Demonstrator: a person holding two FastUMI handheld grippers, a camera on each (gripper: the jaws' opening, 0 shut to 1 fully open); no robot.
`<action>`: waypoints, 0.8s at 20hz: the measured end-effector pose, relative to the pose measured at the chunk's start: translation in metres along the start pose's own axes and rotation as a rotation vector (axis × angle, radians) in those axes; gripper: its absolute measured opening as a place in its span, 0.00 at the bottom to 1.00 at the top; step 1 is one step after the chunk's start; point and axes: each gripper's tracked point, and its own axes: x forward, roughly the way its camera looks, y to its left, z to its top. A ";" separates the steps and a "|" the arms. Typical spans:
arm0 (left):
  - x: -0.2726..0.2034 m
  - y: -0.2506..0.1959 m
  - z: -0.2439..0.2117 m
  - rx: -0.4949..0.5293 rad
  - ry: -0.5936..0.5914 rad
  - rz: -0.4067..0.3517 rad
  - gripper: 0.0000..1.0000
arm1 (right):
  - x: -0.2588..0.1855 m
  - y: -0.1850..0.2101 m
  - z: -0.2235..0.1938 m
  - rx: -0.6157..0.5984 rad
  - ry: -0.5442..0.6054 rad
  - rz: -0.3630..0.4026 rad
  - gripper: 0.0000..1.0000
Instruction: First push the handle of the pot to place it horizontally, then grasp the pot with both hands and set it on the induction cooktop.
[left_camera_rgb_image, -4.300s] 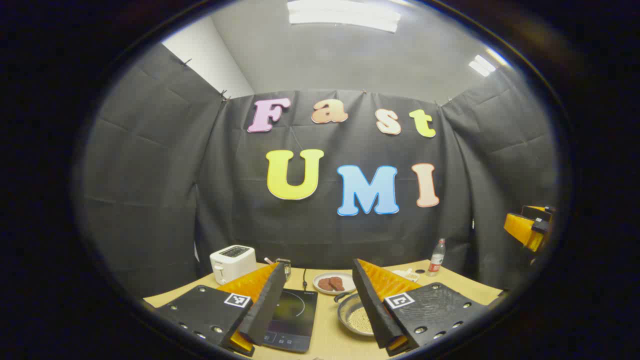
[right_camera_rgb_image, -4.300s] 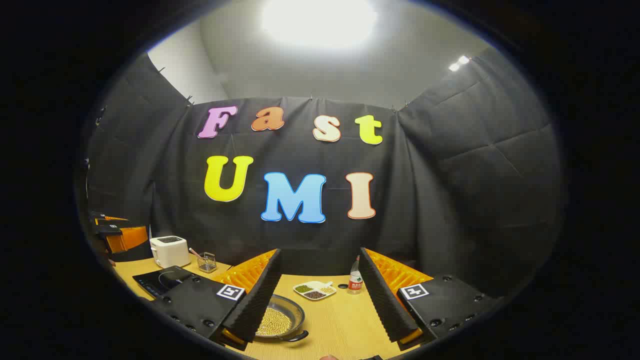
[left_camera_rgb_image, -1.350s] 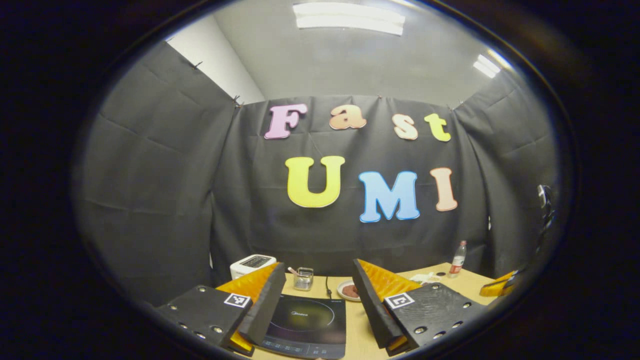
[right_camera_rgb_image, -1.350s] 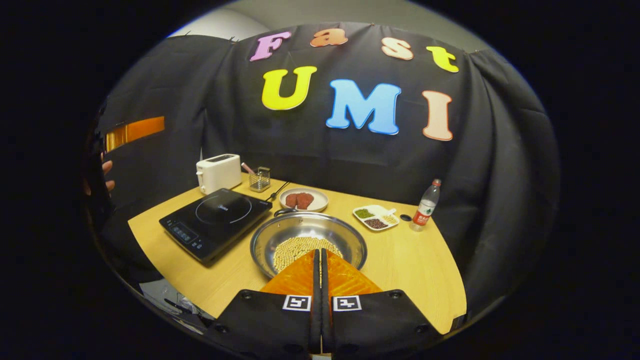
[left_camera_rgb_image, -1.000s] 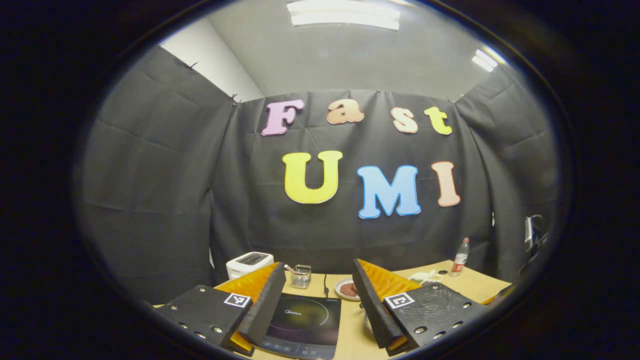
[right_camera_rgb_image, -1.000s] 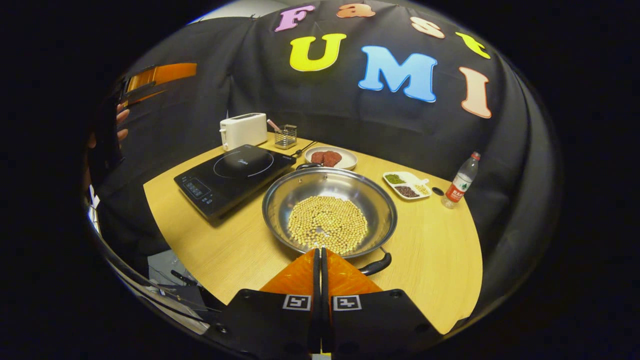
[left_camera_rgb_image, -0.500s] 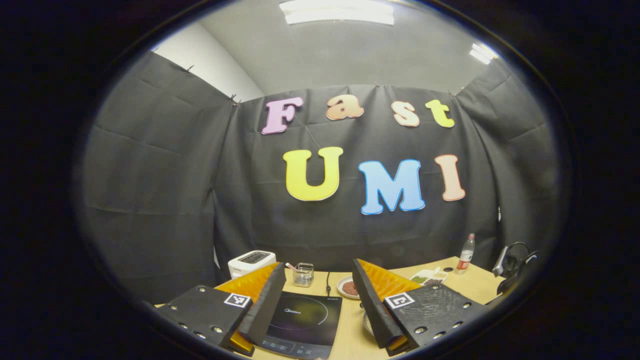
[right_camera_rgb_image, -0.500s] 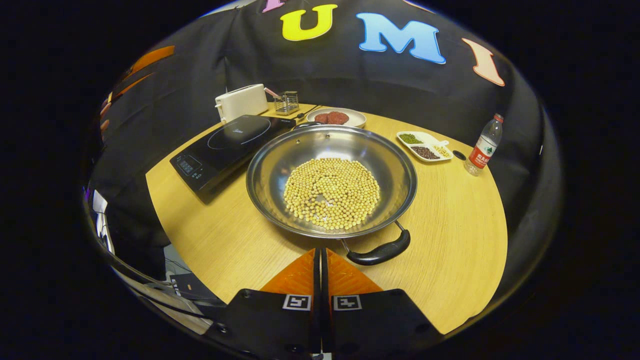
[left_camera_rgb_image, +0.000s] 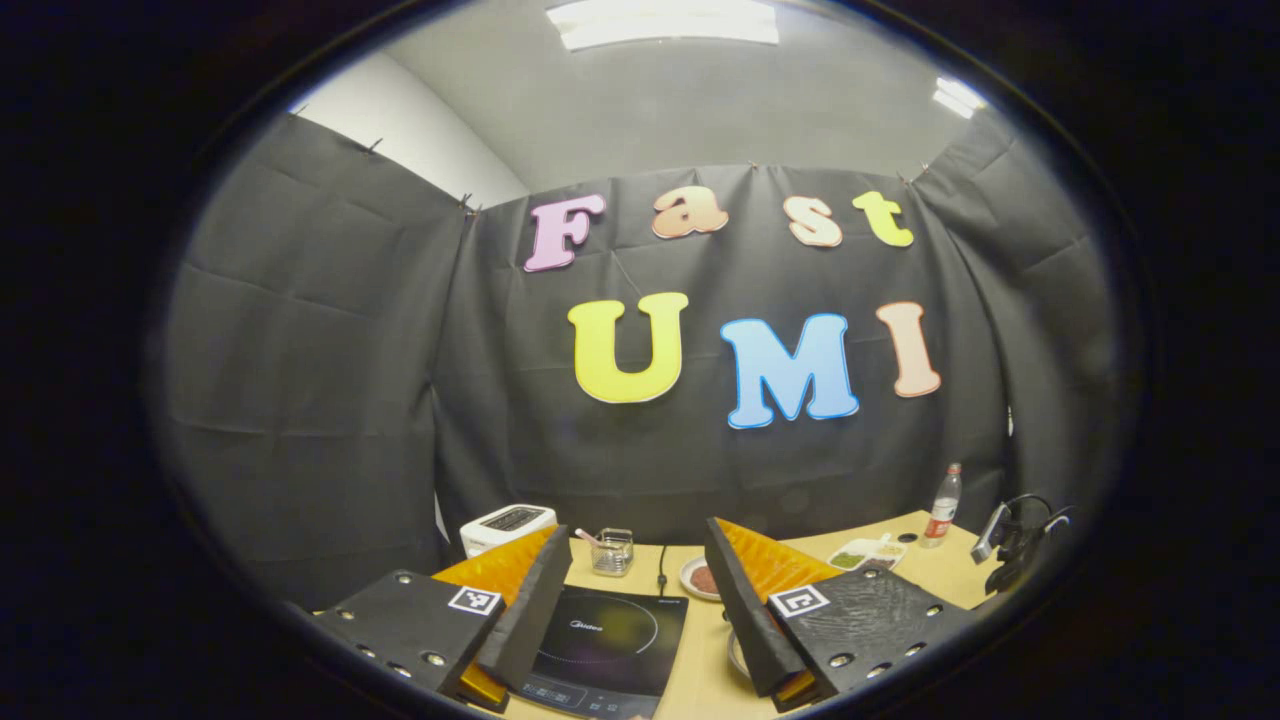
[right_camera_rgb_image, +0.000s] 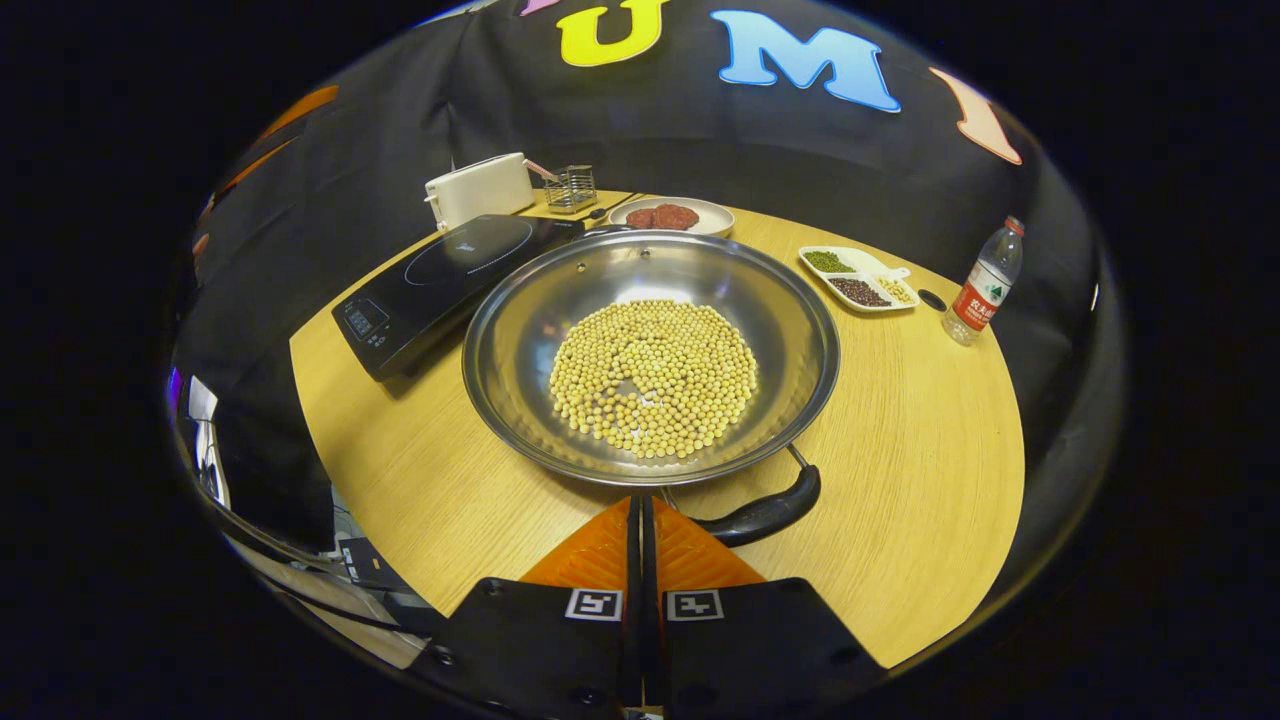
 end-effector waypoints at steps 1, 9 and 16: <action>0.001 -0.003 -0.001 0.003 0.002 0.001 0.79 | 0.001 -0.002 0.001 0.001 0.002 0.001 0.02; 0.005 -0.020 -0.006 0.007 0.012 0.013 0.79 | 0.003 -0.028 0.006 -0.021 0.009 -0.027 0.02; 0.013 -0.033 -0.011 0.009 0.019 0.029 0.79 | 0.006 -0.052 0.012 -0.028 0.008 -0.040 0.02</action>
